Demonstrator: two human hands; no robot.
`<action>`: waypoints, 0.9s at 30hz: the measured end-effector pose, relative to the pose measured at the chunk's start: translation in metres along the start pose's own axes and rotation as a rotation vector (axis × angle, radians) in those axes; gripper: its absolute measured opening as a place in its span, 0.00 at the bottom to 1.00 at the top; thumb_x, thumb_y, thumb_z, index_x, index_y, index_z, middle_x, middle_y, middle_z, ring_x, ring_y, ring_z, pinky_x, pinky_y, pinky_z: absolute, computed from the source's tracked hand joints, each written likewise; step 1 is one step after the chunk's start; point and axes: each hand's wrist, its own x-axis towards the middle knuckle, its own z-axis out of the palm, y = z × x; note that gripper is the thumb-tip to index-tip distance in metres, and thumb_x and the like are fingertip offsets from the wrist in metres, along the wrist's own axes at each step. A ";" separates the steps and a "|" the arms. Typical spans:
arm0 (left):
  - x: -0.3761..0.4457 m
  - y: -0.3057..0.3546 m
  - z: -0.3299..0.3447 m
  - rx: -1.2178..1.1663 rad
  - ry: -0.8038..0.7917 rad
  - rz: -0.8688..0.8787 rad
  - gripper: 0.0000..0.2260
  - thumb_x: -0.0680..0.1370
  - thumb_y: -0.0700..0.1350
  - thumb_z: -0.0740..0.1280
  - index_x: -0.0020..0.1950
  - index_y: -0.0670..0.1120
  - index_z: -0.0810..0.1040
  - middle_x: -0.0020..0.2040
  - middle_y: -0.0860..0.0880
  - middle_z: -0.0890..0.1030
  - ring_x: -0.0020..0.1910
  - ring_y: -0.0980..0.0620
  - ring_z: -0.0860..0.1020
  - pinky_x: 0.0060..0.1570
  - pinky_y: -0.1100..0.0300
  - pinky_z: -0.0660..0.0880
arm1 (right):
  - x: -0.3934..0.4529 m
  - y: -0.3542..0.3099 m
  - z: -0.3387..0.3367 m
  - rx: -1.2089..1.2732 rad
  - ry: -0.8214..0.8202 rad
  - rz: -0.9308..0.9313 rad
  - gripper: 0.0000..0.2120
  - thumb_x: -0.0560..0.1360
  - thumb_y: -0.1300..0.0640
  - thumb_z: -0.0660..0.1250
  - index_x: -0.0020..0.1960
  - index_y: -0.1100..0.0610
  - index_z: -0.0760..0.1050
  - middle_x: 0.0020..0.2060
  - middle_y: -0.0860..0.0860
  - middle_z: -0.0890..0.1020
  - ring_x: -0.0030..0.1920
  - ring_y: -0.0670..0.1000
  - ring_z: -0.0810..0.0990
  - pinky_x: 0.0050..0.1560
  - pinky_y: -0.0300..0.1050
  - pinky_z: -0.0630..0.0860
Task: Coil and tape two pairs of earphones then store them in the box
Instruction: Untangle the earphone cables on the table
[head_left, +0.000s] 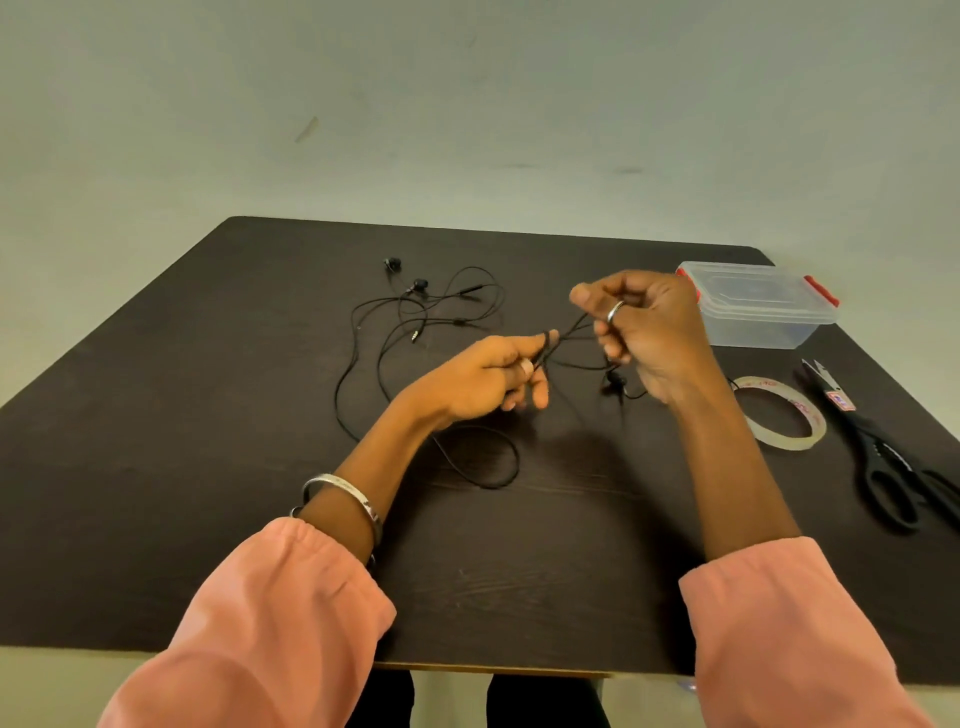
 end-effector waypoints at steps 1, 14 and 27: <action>-0.001 0.003 0.002 -0.049 -0.029 0.006 0.20 0.83 0.33 0.50 0.75 0.40 0.61 0.38 0.47 0.78 0.28 0.59 0.67 0.36 0.64 0.70 | 0.002 0.001 -0.003 0.051 0.045 -0.009 0.06 0.72 0.57 0.73 0.38 0.57 0.80 0.23 0.48 0.76 0.21 0.45 0.70 0.20 0.35 0.62; 0.001 0.013 -0.005 -0.867 0.109 0.151 0.15 0.84 0.38 0.49 0.63 0.35 0.72 0.37 0.47 0.77 0.25 0.58 0.65 0.26 0.67 0.62 | 0.005 0.026 0.010 -0.062 -0.073 0.036 0.10 0.79 0.56 0.64 0.42 0.55 0.81 0.29 0.52 0.75 0.26 0.45 0.67 0.25 0.39 0.61; 0.005 -0.008 -0.026 -0.571 0.700 -0.018 0.09 0.84 0.35 0.52 0.61 0.37 0.68 0.45 0.44 0.83 0.27 0.56 0.74 0.31 0.63 0.72 | -0.014 0.021 0.047 -0.697 -0.606 -0.268 0.06 0.78 0.60 0.66 0.52 0.59 0.80 0.33 0.48 0.81 0.35 0.47 0.81 0.41 0.42 0.77</action>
